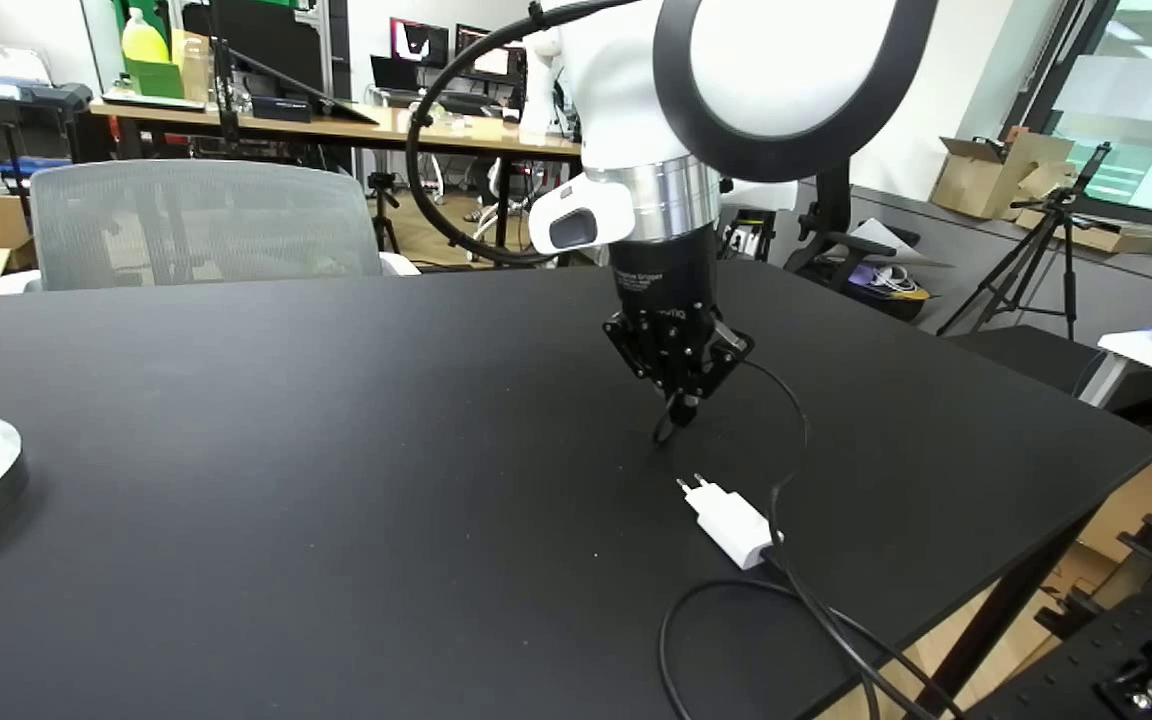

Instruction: Spread the charger cable

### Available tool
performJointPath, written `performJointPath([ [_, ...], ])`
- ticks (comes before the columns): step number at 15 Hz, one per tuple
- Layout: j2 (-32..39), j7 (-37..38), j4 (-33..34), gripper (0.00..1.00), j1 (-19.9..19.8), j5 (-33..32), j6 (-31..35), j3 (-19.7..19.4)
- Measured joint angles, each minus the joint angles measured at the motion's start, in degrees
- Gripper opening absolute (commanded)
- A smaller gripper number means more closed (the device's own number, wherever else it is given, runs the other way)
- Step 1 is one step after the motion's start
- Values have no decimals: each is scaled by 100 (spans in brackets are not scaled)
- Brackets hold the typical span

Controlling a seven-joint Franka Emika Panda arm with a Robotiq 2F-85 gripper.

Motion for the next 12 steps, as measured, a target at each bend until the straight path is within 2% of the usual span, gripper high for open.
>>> performJointPath([
  [6, 36, -204, 21, 71, 22, 111, -16, 27],
  [10, -76, -153, 22, 97, 43, 405, -13, 66],
  [12, -210, -27, 10, 100, 95, 657, -15, 77],
])
